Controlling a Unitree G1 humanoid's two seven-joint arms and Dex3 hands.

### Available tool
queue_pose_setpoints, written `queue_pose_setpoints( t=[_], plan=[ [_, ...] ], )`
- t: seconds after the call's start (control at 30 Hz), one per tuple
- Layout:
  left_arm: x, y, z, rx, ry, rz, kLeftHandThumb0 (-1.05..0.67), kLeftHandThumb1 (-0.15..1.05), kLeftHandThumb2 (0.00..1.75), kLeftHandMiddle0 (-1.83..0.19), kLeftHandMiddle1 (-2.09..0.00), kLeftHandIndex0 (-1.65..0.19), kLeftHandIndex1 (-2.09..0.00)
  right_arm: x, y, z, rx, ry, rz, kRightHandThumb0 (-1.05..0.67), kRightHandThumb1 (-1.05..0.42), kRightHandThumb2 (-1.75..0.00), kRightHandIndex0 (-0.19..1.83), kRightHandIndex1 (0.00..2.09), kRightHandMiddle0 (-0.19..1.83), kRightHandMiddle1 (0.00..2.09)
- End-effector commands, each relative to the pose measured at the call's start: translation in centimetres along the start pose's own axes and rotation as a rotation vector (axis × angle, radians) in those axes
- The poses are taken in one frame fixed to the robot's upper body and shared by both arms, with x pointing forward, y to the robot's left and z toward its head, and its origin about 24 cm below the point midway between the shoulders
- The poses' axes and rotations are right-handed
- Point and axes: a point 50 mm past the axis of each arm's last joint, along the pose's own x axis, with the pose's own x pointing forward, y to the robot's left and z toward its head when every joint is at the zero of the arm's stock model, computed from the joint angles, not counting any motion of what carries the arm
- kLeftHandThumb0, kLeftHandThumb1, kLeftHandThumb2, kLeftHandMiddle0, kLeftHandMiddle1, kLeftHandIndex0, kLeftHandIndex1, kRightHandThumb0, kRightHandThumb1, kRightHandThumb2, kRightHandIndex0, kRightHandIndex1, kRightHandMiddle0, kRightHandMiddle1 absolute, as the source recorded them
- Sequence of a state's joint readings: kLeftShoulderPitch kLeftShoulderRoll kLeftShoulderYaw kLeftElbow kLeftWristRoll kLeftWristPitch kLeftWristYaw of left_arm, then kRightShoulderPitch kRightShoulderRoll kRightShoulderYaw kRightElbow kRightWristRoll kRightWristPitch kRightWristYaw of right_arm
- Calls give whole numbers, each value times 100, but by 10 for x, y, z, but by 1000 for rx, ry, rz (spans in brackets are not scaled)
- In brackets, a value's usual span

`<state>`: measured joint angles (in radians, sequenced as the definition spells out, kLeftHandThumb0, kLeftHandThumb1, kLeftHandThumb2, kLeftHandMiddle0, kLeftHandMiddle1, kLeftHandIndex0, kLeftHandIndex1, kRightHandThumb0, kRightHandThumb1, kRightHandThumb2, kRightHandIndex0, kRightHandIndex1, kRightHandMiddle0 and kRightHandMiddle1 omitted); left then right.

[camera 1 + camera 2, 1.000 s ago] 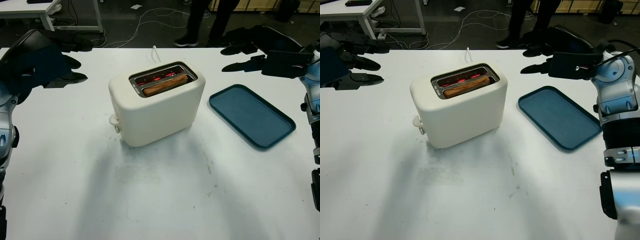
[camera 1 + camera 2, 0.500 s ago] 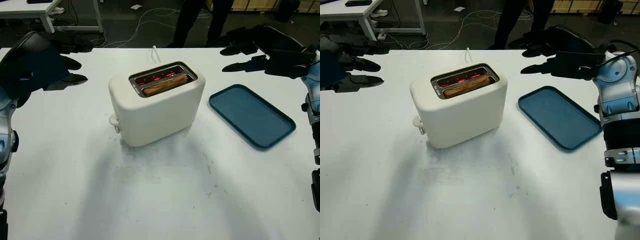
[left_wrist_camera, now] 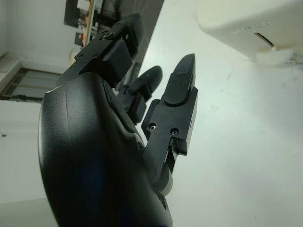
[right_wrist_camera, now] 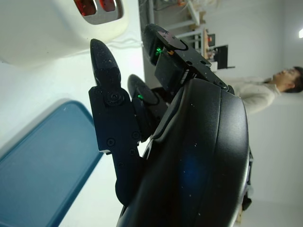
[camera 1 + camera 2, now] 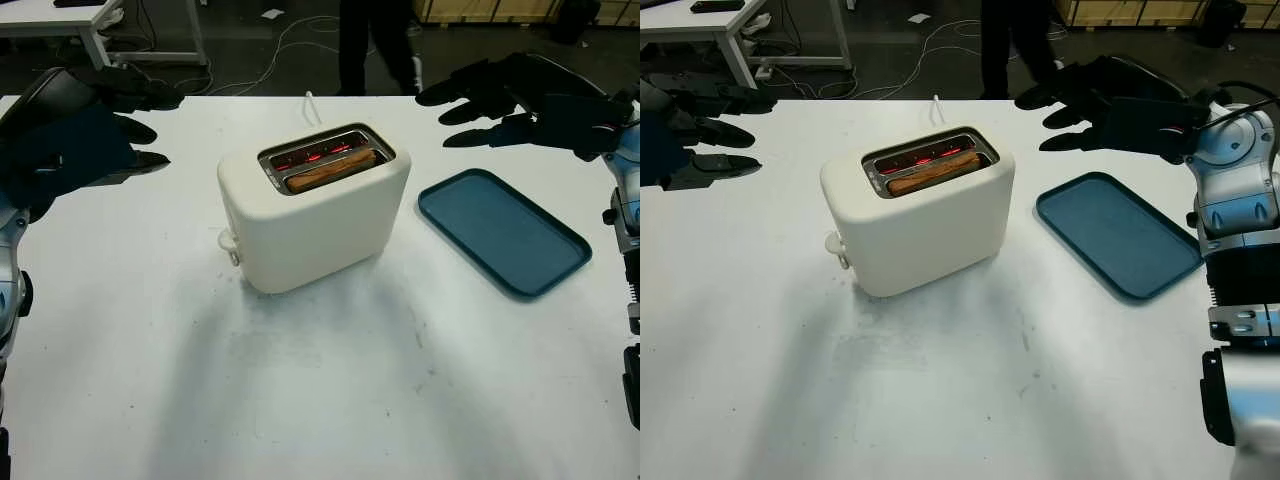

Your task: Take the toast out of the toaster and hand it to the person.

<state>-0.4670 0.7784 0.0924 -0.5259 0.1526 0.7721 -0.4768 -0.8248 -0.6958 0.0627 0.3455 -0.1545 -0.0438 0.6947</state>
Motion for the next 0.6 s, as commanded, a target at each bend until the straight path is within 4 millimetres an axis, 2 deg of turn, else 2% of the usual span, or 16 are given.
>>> queue_pose_setpoints(
  t=[0.0, 0.57],
  plan=[
    [-2, 1, 2, 21, 6, 7, -2, 87, 0, -64, -52, -73, -9, -3, -2, 0, -2, 8, -9, -34, -92, 0, 82, 8, 74, 4],
    [-1, 0, 2, 22, -3, 14, 4, 86, 0, -72, -54, -78, -9, -2, -2, -1, -20, -3, -36, -29, -92, -1, 81, 6, 75, 2]
  ],
)
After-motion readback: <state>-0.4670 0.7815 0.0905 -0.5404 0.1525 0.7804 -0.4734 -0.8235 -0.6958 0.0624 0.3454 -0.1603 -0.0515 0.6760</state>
